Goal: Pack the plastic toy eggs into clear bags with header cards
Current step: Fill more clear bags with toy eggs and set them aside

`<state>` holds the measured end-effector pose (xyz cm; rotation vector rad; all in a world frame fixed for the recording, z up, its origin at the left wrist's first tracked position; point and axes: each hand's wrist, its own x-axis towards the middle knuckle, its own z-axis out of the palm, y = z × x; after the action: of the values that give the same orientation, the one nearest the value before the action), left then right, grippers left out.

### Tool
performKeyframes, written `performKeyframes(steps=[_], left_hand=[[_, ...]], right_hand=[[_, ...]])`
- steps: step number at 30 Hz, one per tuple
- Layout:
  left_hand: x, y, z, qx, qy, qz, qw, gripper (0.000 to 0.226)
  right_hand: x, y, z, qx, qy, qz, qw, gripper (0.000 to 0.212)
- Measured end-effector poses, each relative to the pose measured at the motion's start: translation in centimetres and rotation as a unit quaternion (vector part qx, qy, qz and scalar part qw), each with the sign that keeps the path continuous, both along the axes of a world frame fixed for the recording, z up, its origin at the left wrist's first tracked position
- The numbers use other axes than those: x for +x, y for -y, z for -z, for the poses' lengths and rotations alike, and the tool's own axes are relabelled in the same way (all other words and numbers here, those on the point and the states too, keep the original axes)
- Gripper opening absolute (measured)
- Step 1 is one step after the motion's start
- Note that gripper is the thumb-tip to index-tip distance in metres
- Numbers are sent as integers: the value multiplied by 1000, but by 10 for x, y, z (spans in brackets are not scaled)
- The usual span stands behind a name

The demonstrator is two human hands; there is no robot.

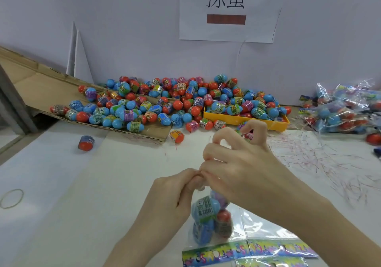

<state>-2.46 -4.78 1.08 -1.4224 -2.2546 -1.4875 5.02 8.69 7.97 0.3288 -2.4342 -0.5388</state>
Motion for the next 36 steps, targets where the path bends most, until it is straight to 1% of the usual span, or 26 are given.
performKeyframes(steps=[2, 5, 8, 11, 13, 20, 22, 23, 25, 27, 28, 29, 30, 32, 33, 34, 35, 36], left_hand=[[0, 0, -1, 7, -13, -1, 1000, 31], [0, -1, -2, 14, -11, 1, 1000, 21], [1, 0, -2, 10, -18, -3, 1000, 21], [3, 1, -1, 29, 2, -11, 1000, 26], [5, -1, -1, 39, 18, -4, 999, 22], [7, -4, -1, 20, 53, -5, 998, 30], [7, -1, 3, 32, 103, -12, 994, 35], [6, 2, 5, 43, 147, -17, 988, 37], [4, 6, 9, 75, 222, -27, 972, 36], [2, 7, 11, 97, 258, -34, 961, 35], [0, 7, 12, 100, 268, -36, 957, 35], [0, 6, 12, 102, 280, -35, 954, 35], [-1, 5, 12, 104, 291, -35, 951, 35], [-2, 2, 12, 105, 305, -36, 946, 34], [-2, 1, 12, 105, 308, -38, 945, 34], [-3, 0, 13, 106, 310, -40, 944, 34], [-4, -1, 13, 106, 313, -42, 943, 34], [-4, -2, 13, 105, 315, -44, 942, 34]], right_hand=[[-1, 1, 1, -1, -16, -1, 1000, 32], [-3, 2, 1, 0, -45, -6, 999, 28], [-3, 2, 3, -27, -71, -2, 997, 21], [-3, 2, 7, -71, -85, 6, 994, 19], [-3, 0, 9, -89, -94, 17, 991, 19], [-2, -2, 24, -104, -134, 65, 983, 16], [-2, -12, 21, -134, -165, 91, 973, 13], [-1, -22, 16, -172, -179, 100, 963, 13], [1, -52, 6, -288, -183, 121, 932, 12], [8, -92, -1, -424, -154, 175, 875, 7], [13, -114, 0, -465, -136, 222, 846, 6], [19, -135, 1, -470, -116, 285, 827, 12], [26, -154, 3, -450, -81, 354, 816, 19], [36, -179, 7, -349, 40, 466, 812, 24], [38, -189, 8, -306, 109, 497, 805, 27], [39, -198, 8, -288, 172, 505, 795, 33], [39, -203, 6, -307, 216, 480, 793, 38], [40, -205, 2, -376, 235, 434, 784, 43]])
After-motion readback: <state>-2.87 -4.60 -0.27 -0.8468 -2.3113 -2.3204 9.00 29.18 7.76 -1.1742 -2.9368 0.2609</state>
